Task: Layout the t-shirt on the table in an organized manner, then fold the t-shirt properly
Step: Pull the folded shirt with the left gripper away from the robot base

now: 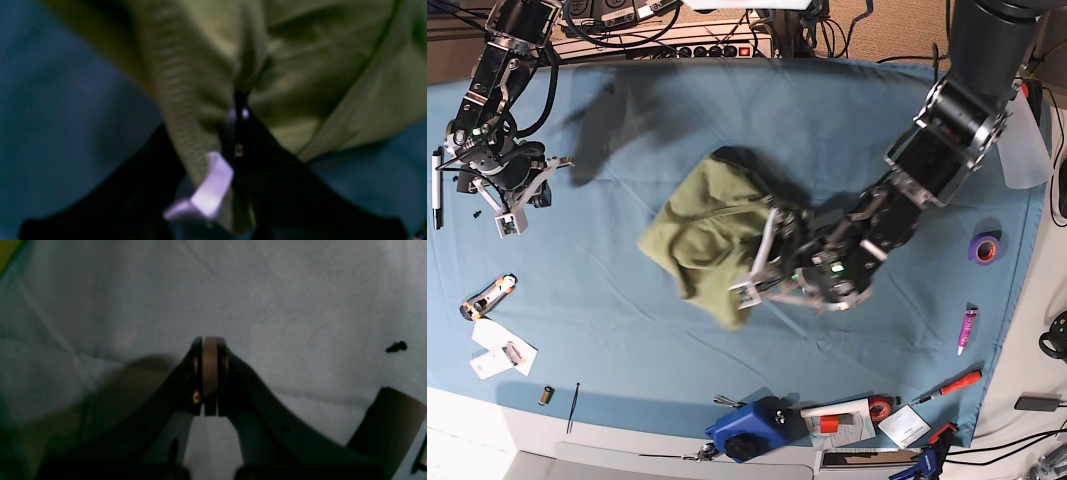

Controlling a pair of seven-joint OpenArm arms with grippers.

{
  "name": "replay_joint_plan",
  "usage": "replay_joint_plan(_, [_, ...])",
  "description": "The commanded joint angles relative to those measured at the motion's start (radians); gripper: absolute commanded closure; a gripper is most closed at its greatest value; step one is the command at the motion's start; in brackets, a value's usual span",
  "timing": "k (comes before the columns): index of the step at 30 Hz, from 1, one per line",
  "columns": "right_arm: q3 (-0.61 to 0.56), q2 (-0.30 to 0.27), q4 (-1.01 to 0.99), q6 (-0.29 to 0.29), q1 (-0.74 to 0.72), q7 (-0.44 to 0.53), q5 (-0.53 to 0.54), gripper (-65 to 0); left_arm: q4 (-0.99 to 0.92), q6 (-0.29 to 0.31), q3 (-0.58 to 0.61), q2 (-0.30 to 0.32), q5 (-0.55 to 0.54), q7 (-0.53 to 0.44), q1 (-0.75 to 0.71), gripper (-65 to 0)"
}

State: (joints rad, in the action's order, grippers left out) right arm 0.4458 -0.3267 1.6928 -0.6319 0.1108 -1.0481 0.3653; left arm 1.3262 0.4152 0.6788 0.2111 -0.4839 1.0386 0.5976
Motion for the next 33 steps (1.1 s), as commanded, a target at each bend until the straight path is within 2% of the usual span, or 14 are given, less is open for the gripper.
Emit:
replay_joint_plan(1, [0.007, -0.016, 0.013, 0.001, -0.013, 0.012, 0.008, 0.0, 0.016, -0.011, -0.007, -0.018, 0.016, -0.03, 0.048, 0.0])
replay_joint_plan(6, [0.007, -0.016, 0.013, 0.001, -0.013, 0.009, 0.009, 0.0, 0.014, -0.013, -0.007, -0.093, 0.147, -0.088, 0.064, 0.0])
replay_joint_plan(13, [0.007, -0.014, 0.013, 0.001, -0.013, 0.009, 0.009, 0.0, -0.12, 0.054, -0.007, -0.21, 0.226, -0.107, 0.065, 0.0])
replay_joint_plan(18, [0.007, -0.014, 0.013, 0.001, -0.013, 0.008, 0.012, 0.0, -0.237, 0.042, -0.006, -0.259, 0.31, -0.18, 0.065, 0.0])
replay_joint_plan(21, [0.007, -0.014, 0.013, 0.001, -0.013, 0.008, 0.012, 0.0, -0.247, -0.004, -0.006, -0.267, 0.353, -0.218, 0.065, 0.0])
replay_joint_plan(23, [0.007, -0.014, 0.013, 0.001, -0.013, 0.009, 0.013, 0.0, -0.247, -0.004, -0.007, -0.266, 0.393, -0.27, 0.068, 0.0])
replay_joint_plan(26, [0.007, -0.014, 0.013, 0.001, -0.013, 0.009, 0.021, 0.0, -0.247, -0.004, -0.007, -0.267, 0.436, -0.37, 0.076, -17.8])
replay_joint_plan(28, [0.007, -0.014, 0.013, 0.001, -0.014, 0.009, 0.035, 0.0, -0.247, -0.023, -0.007, -0.267, 0.446, -0.43, 0.083, -25.8])
replay_joint_plan(33, [0.007, -0.014, 0.013, 0.001, -0.014, 0.009, 0.038, 0.0, -0.245, -0.166, -0.007, -0.27, 0.447, -0.461, 0.099, -27.1])
